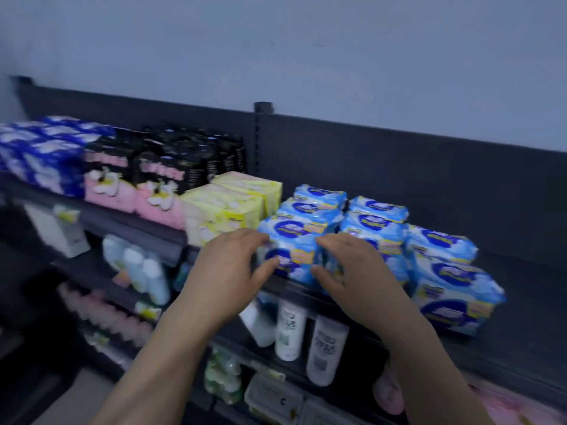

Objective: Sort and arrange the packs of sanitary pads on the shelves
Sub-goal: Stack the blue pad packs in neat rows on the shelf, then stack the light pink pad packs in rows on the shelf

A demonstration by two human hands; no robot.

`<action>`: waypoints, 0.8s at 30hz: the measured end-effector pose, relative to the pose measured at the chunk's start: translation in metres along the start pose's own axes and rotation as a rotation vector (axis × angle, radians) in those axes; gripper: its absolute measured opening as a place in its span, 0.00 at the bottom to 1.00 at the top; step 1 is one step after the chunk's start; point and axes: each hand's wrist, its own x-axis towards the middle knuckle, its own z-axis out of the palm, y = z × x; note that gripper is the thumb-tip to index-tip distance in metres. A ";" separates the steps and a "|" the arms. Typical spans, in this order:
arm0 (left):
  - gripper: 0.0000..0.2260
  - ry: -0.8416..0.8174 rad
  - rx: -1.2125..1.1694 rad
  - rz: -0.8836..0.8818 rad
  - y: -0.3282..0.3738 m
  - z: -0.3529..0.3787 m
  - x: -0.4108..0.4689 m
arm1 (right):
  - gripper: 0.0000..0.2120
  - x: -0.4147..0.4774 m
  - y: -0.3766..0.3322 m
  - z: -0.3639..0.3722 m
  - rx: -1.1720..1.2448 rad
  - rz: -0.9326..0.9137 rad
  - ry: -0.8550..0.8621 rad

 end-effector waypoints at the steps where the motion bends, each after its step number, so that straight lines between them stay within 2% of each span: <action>1: 0.24 0.010 0.017 -0.038 -0.015 -0.009 -0.012 | 0.19 0.005 -0.015 0.009 0.015 -0.027 -0.017; 7: 0.16 0.092 0.104 -0.295 -0.111 -0.078 -0.099 | 0.20 0.027 -0.129 0.072 0.178 -0.199 -0.011; 13: 0.17 0.131 0.238 -0.504 -0.206 -0.157 -0.195 | 0.21 0.049 -0.261 0.129 0.228 -0.365 -0.193; 16: 0.17 0.164 0.283 -0.604 -0.245 -0.194 -0.236 | 0.19 0.056 -0.327 0.156 0.301 -0.411 -0.212; 22: 0.15 0.233 0.352 -0.796 -0.304 -0.258 -0.296 | 0.23 0.076 -0.440 0.201 0.387 -0.540 -0.256; 24: 0.17 0.243 0.367 -0.852 -0.323 -0.274 -0.308 | 0.24 0.086 -0.470 0.216 0.404 -0.576 -0.287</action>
